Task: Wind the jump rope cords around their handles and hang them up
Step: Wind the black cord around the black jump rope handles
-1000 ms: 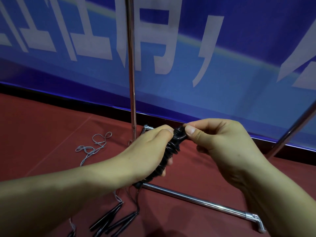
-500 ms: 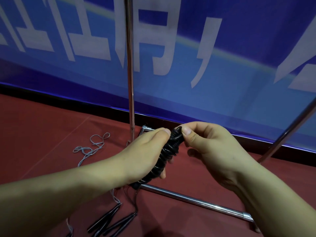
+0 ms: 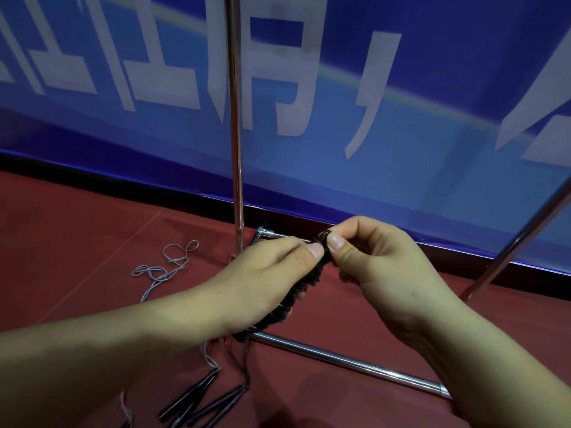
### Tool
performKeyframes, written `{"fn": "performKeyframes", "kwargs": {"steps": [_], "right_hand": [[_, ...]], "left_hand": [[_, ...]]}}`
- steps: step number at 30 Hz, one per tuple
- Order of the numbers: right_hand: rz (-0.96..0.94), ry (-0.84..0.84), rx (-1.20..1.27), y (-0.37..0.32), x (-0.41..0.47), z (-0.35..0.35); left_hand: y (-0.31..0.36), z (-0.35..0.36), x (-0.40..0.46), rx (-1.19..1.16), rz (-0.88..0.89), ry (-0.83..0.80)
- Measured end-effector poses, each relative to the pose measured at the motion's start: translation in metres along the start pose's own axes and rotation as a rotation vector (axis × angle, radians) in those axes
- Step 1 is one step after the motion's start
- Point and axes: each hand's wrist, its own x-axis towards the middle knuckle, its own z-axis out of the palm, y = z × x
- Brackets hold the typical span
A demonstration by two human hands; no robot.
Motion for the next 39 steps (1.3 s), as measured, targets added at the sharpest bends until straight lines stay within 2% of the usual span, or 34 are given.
{"fn": "performKeyframes", "kwargs": {"steps": [8,15,27,33,39], "right_hand": [[-0.018,0.008,0.024,-0.001,0.000,-0.003],[-0.029,0.017,0.046,-0.003,-0.001,-0.005],[-0.035,-0.040,0.072,-0.002,-0.001,-0.008],[0.054,-0.111,0.142,-0.002,0.000,-0.011],[0.094,-0.148,0.205,-0.001,-0.001,-0.010]], "left_hand": [[0.002,0.001,0.003,0.008,0.022,0.063],[-0.002,0.000,0.005,0.157,0.127,0.119],[-0.002,-0.001,0.003,0.282,0.214,0.194],[-0.004,-0.001,0.003,0.307,0.232,0.133],[-0.004,-0.001,0.001,0.199,0.198,0.013]]}}
